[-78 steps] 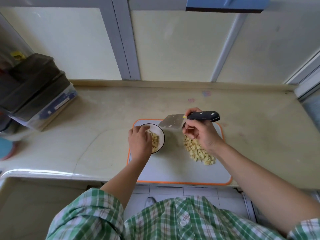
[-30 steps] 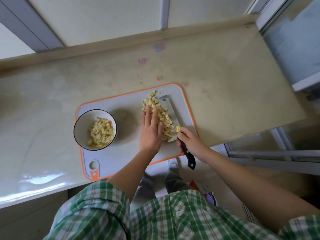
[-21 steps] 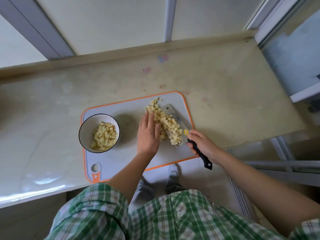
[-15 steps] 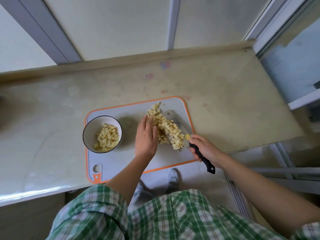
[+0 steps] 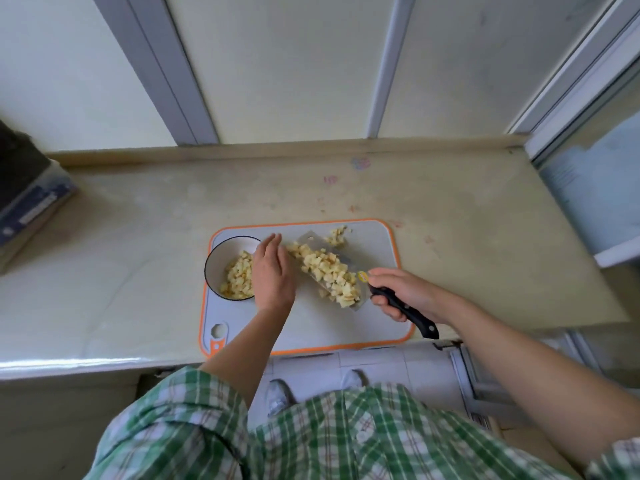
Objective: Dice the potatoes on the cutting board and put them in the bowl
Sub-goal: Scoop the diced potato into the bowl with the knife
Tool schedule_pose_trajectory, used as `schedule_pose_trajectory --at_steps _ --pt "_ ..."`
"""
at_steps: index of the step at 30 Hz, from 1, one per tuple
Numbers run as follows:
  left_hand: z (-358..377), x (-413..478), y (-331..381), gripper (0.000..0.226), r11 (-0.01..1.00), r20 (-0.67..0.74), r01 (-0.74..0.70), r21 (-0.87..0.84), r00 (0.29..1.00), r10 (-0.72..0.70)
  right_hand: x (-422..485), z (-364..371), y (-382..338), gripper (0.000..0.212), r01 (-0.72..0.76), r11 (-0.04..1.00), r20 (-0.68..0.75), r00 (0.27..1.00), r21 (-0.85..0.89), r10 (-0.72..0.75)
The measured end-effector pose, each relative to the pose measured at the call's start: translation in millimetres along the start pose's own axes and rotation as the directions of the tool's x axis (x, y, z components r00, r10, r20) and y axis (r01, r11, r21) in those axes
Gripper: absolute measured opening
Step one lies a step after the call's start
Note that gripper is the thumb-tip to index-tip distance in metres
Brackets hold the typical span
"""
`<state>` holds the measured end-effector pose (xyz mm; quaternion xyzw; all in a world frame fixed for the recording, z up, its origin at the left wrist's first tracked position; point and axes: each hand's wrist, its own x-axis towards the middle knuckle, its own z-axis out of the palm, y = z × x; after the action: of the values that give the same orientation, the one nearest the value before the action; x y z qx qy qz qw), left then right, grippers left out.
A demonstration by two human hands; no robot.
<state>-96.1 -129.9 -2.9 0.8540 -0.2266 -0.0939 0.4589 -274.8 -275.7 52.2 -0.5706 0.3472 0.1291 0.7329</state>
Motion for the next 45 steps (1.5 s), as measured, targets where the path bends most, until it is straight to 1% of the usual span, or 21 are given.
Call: schedule_pose_trajectory --at_steps 4,8,11,16,21,24,25,26,28,29,31,34,36,38,40,42,45 --pt "-33.4 4.5 -16.3 0.038 1.0 -0.056 -0.003 0.009 0.998 0.003 13.2 20.7 -27.5 0.023 -0.013 0.995 0.136 0.99 -0.094 0.026" --pt "-63.8 3.9 -26.3 0.039 0.998 -0.091 0.034 -0.047 0.995 -0.038 29.8 44.4 -49.5 0.023 -0.033 0.986 0.177 0.982 -0.165 0.063" --pt "-77.4 0.4 -33.5 0.04 0.99 -0.027 0.091 -0.107 0.995 -0.094 39.9 60.1 -62.4 0.022 -0.062 0.975 0.193 0.976 -0.212 0.104" --pt "-83.3 -0.9 -44.5 0.041 0.988 0.043 0.084 -0.126 0.996 -0.079 55.8 79.0 -73.2 0.018 -0.105 0.945 0.182 0.969 -0.308 0.167" --pt "-83.8 5.9 -51.3 0.044 0.996 0.121 0.068 -0.064 0.991 -0.06 67.2 91.2 -86.5 0.018 -0.181 0.948 0.113 0.97 -0.262 0.216" --pt "-84.2 11.5 -52.9 0.044 0.994 0.154 0.07 -0.086 0.986 -0.056 68.8 96.6 -100.3 0.015 -0.245 0.951 0.111 0.957 -0.191 0.269" --pt "-84.6 13.5 -53.3 0.044 0.992 0.169 0.077 -0.102 0.984 -0.059 70.1 97.6 -104.1 0.01 -0.258 0.954 0.116 0.954 -0.151 0.276" --pt "-85.0 15.3 -54.0 0.044 0.989 0.183 0.086 -0.117 0.981 -0.064 71.8 98.3 -106.8 0.011 -0.259 0.96 0.12 0.955 -0.105 0.271" --pt "-85.9 18.7 -54.8 0.045 0.985 0.205 0.097 -0.143 0.977 -0.067 75.0 96.1 -110.5 0.027 -0.218 0.975 0.138 0.965 -0.039 0.221" --pt "-86.4 20.1 -54.3 0.045 0.983 0.212 0.097 -0.154 0.975 -0.063 75.9 95.2 -112.1 0.031 -0.182 0.983 0.163 0.969 -0.022 0.183" --pt "-87.6 22.1 -52.8 0.043 0.976 0.223 0.11 -0.185 0.972 -0.067 77.6 95.7 -114.7 0.034 -0.111 0.993 0.222 0.97 0.042 0.099" --pt "-89.3 23.1 -50.2 0.044 0.952 0.219 0.147 -0.27 0.972 -0.088 82.2 97.7 -116.1 0.04 -0.051 0.987 0.219 0.976 0.149 0.017" --pt "-90.9 23.7 -46.3 0.045 0.932 0.233 0.161 -0.324 0.969 -0.086 83.6 101.2 -112.7 0.044 0.011 0.991 0.193 0.98 0.132 -0.037" --pt "-92.4 25.1 -39.0 0.046 0.902 0.273 0.182 -0.392 0.959 -0.075 84.3 104.6 -107.3 0.053 0.084 0.992 0.186 0.977 0.099 -0.101" --pt "-93.5 27.7 -29.9 0.054 0.882 0.322 0.181 -0.435 0.946 -0.036 84.4 107.6 -102.5 0.051 0.153 0.986 0.188 0.969 0.069 -0.163" --pt "-92.3 30.4 -22.9 0.057 0.874 0.4 0.169 -0.455 0.916 0.031 83.8 109.8 -99.6 0.047 0.208 0.978 0.178 0.962 0.014 -0.208" --pt "-85.6 32.3 -21.0 0.044 0.869 0.51 0.129 -0.477 0.847 0.154 81.5 113.0 -97.3 0.029 0.292 0.952 0.163 0.947 -0.093 -0.275"
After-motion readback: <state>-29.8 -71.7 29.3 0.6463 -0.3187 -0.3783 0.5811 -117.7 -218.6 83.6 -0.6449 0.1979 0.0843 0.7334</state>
